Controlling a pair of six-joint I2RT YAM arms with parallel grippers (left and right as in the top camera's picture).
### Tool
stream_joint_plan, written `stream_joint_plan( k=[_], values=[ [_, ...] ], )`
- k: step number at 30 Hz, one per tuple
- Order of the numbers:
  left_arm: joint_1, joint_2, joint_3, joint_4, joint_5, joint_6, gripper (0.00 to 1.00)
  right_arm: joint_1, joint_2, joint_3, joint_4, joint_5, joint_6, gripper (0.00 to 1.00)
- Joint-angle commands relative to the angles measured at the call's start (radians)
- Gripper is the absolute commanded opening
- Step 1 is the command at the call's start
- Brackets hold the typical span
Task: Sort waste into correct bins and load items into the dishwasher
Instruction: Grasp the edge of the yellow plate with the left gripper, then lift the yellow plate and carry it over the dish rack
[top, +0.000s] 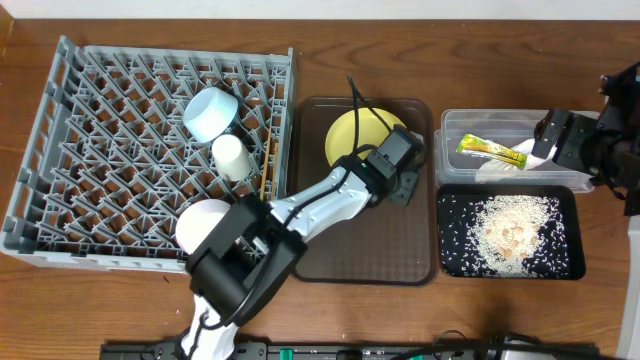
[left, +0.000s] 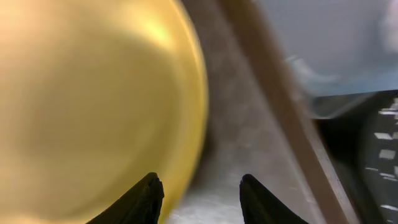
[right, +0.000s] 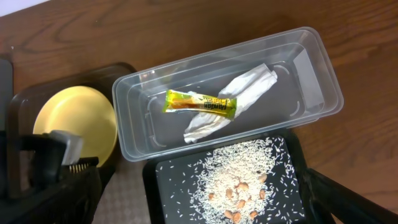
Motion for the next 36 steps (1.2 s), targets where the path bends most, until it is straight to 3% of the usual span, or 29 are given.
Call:
stream_joint_plan(
  k=[1,3,7,12,18,25,28,33,36],
  values=[
    [0.002,0.044,0.001,0.004,-0.076,0.014,0.45,-0.003,0.000,0.011,-0.001,-0.004,0.014,0.99],
    [0.002,0.062,0.001,0.004,-0.087,0.014,0.41,-0.003,0.000,0.011,-0.001,-0.004,0.014,0.99],
    [0.002,0.059,0.002,-0.003,-0.086,0.014,0.08,-0.003,0.000,0.011,-0.001,-0.004,0.014,0.99],
    [0.002,-0.024,0.002,-0.003,-0.086,0.013,0.08,-0.003,0.000,0.011,-0.001,-0.004,0.014,0.99],
    [0.021,-0.264,0.004,-0.013,-0.083,0.013,0.07,-0.003,0.000,0.011,-0.001,-0.004,0.014,0.99],
    [0.164,-0.591,0.005,-0.147,0.002,-0.019,0.08,-0.003,0.000,0.011,-0.001,-0.004,0.014,0.99],
    [0.306,-0.656,0.005,-0.216,0.233,-0.079,0.08,-0.003,0.000,0.011,-0.001,-0.004,0.014,0.99],
    [0.603,-0.638,0.005,-0.259,0.815,-0.144,0.07,-0.003,0.000,0.011,-0.001,-0.004,0.014,0.99],
    [0.737,-0.602,0.005,-0.259,1.002,-0.172,0.07,-0.003,0.000,0.011,-0.001,-0.004,0.014,0.99]
  ],
)
